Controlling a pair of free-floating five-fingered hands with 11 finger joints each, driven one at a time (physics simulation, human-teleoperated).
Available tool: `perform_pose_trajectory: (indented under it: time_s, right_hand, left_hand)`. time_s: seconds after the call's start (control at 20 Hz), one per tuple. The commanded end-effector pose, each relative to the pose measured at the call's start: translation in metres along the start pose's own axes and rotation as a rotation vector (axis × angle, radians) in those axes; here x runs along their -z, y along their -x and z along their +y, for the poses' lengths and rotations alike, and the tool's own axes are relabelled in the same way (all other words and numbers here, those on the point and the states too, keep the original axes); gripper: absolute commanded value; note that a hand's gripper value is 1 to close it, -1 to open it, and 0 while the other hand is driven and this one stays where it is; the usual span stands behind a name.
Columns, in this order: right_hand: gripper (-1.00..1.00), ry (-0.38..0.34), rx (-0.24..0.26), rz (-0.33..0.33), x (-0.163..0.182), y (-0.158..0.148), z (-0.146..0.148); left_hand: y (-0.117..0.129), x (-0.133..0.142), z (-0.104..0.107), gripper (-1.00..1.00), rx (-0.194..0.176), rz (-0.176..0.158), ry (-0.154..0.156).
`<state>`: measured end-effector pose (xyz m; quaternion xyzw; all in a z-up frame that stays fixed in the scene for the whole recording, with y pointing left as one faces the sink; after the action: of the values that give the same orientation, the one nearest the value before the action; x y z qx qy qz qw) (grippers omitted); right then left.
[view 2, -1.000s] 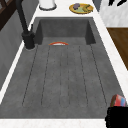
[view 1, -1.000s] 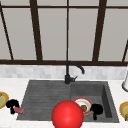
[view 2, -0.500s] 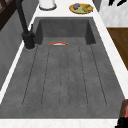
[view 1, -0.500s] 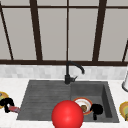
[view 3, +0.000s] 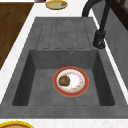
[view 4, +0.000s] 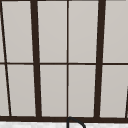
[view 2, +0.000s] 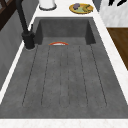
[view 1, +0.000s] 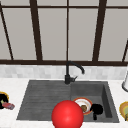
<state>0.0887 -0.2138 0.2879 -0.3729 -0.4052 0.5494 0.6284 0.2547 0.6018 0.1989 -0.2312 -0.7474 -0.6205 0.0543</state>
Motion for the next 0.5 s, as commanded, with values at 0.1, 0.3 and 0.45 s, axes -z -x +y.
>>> perform_pose_trajectory:
  time_s: [0.1,0.3,0.45]
  right_hand:
    - [0.0,0.0,0.0,0.0,0.0,0.0,0.0]
    - [0.0,0.0,0.0,0.0,0.0,0.0,0.0]
    - [0.0,0.0,0.0,0.0,0.0,0.0,0.0]
  left_hand:
    - [-0.023,-0.024,-0.016,1.0,0.011,0.051,-0.02]
    - [-0.033,-0.032,-0.037,1.0,-0.038,0.061,-0.035]
    - [-0.027,-0.031,-0.059,1.0,-0.038,0.092,-0.04]
